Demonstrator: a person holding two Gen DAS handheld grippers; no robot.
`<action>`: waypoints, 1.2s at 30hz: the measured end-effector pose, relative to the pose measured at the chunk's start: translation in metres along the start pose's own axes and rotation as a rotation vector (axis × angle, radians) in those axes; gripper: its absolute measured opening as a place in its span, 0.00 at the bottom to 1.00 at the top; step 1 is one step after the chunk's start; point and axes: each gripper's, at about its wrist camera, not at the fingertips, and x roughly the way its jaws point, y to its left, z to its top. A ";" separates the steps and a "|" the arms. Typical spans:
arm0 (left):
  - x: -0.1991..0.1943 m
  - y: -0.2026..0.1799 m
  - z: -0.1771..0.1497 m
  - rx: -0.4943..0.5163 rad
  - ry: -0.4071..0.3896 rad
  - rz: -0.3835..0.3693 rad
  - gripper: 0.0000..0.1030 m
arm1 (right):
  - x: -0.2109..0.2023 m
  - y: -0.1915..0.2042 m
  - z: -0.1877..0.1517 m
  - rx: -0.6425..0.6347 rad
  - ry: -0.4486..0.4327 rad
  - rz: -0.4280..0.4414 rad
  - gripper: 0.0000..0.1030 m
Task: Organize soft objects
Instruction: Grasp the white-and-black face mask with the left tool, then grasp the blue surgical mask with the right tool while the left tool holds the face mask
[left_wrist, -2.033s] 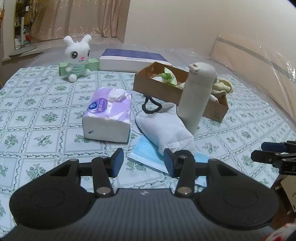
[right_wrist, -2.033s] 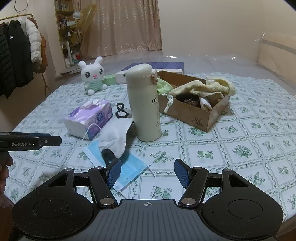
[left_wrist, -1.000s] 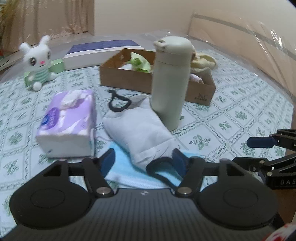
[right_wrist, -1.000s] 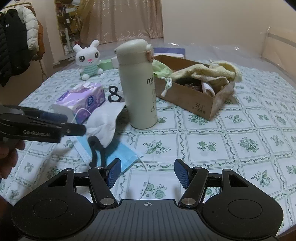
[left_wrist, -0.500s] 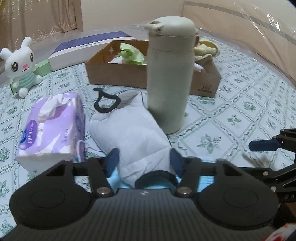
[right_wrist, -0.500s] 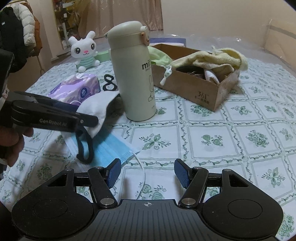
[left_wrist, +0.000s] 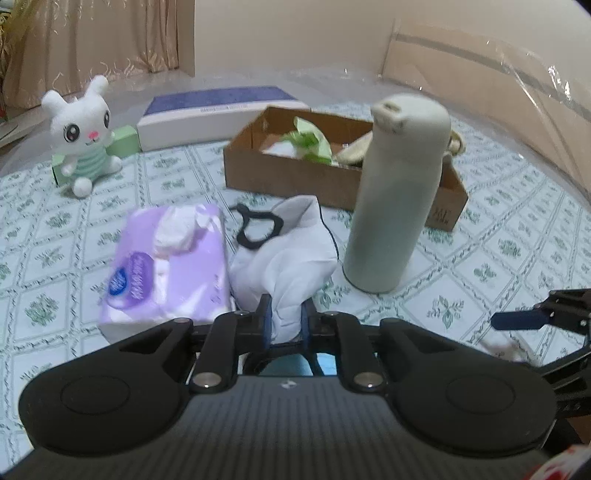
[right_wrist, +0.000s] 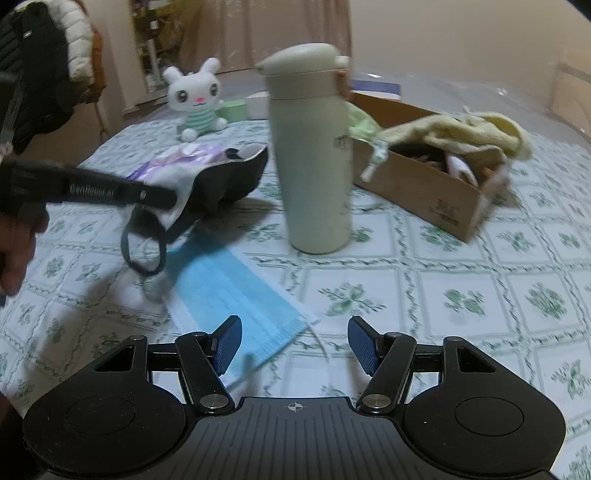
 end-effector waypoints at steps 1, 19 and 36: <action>-0.003 0.002 0.002 0.002 -0.009 0.000 0.11 | 0.002 0.004 0.001 -0.018 0.000 0.011 0.62; -0.025 0.035 0.007 -0.004 -0.066 -0.031 0.11 | 0.094 0.052 0.034 -0.424 0.142 0.157 0.83; -0.020 0.027 0.017 0.035 -0.077 -0.066 0.11 | 0.066 0.029 0.037 -0.257 0.136 0.128 0.02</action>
